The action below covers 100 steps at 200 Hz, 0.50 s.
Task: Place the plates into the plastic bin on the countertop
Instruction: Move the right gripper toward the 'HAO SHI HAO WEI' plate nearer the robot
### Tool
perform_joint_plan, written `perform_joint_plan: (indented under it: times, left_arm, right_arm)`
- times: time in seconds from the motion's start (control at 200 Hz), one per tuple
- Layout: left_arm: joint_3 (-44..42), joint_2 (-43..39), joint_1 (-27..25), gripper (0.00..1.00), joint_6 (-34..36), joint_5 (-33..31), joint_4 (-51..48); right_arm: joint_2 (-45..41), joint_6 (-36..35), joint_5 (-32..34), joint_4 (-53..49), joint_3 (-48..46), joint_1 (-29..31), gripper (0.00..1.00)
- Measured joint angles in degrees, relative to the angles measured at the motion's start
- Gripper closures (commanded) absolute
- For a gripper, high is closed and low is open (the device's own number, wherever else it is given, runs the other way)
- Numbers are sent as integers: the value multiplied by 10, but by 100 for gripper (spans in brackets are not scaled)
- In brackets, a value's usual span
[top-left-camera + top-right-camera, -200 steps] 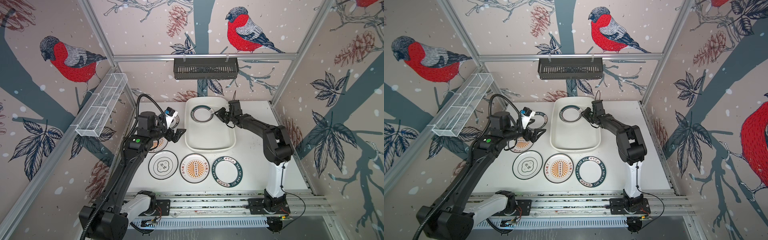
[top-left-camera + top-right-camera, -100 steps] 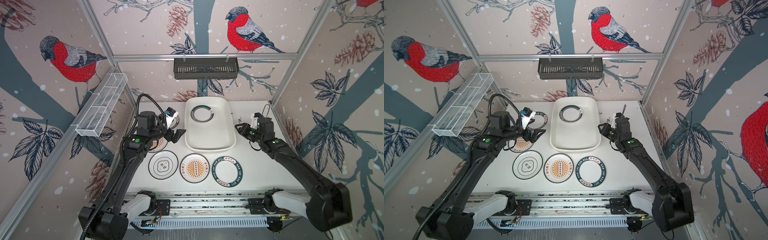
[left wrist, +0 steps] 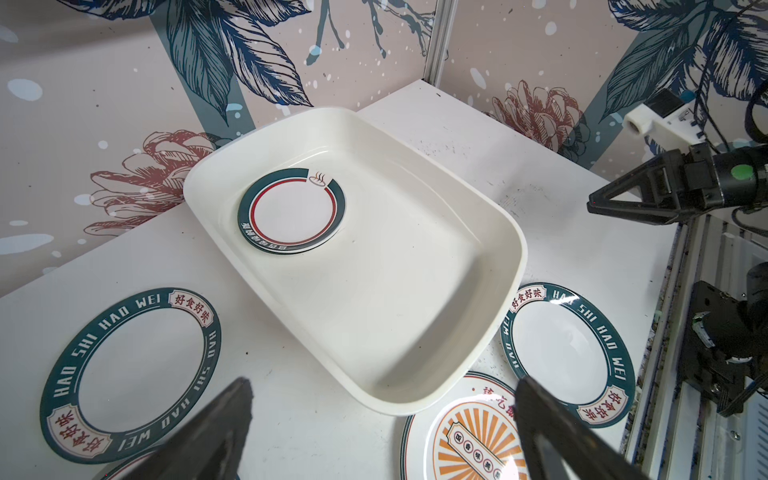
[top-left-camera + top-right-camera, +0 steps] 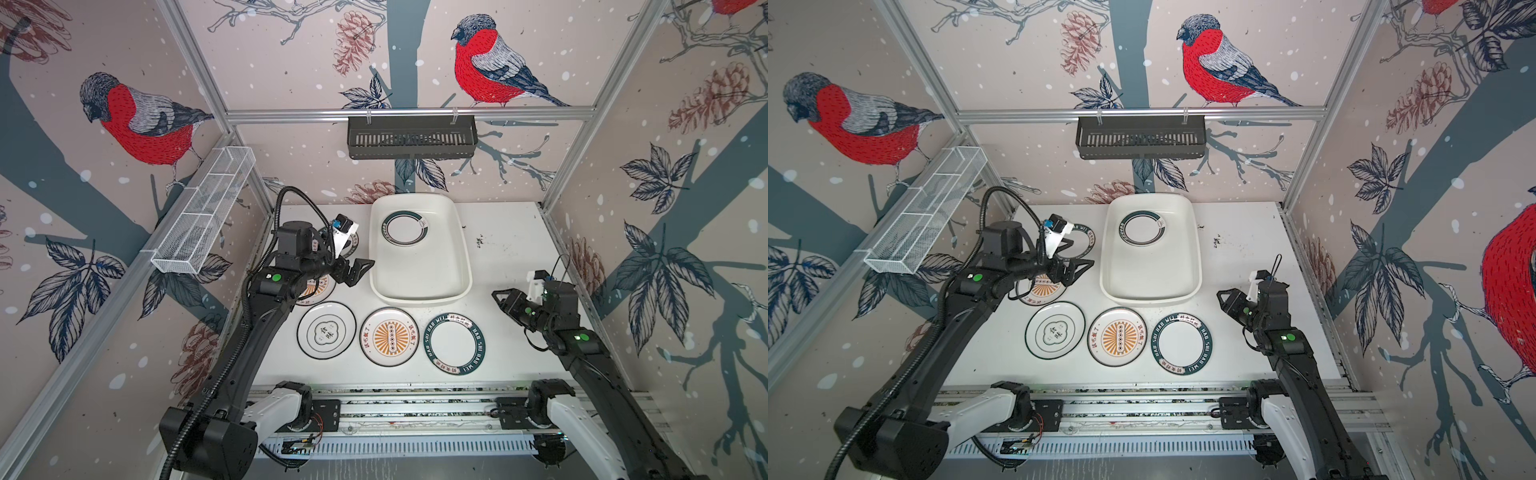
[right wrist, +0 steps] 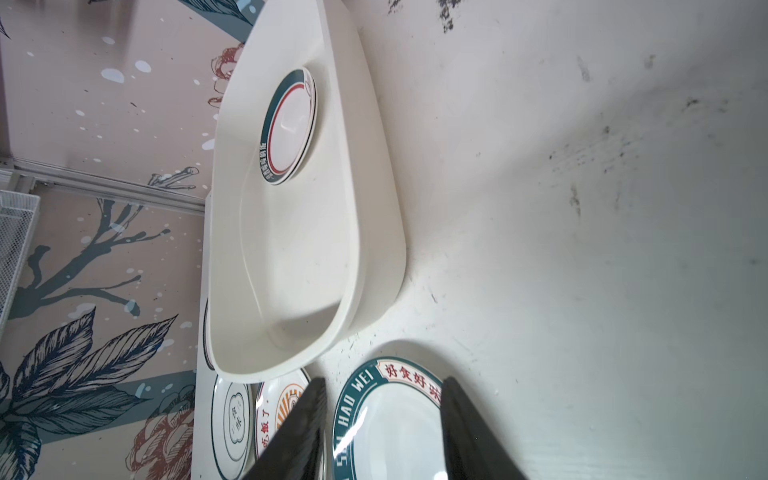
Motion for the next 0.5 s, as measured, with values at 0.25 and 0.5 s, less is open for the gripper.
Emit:
perform_joint_plan:
  times: [0.25, 0.5]
  left_arm:
    - [3, 5, -2, 3, 0, 16, -1]
    - [7, 10, -2, 3, 0, 18, -1]
  right_arm:
    - [-32, -2, -30, -50, -52, -2, 51]
    - [-46, -9, -42, -87, -83, -2, 52]
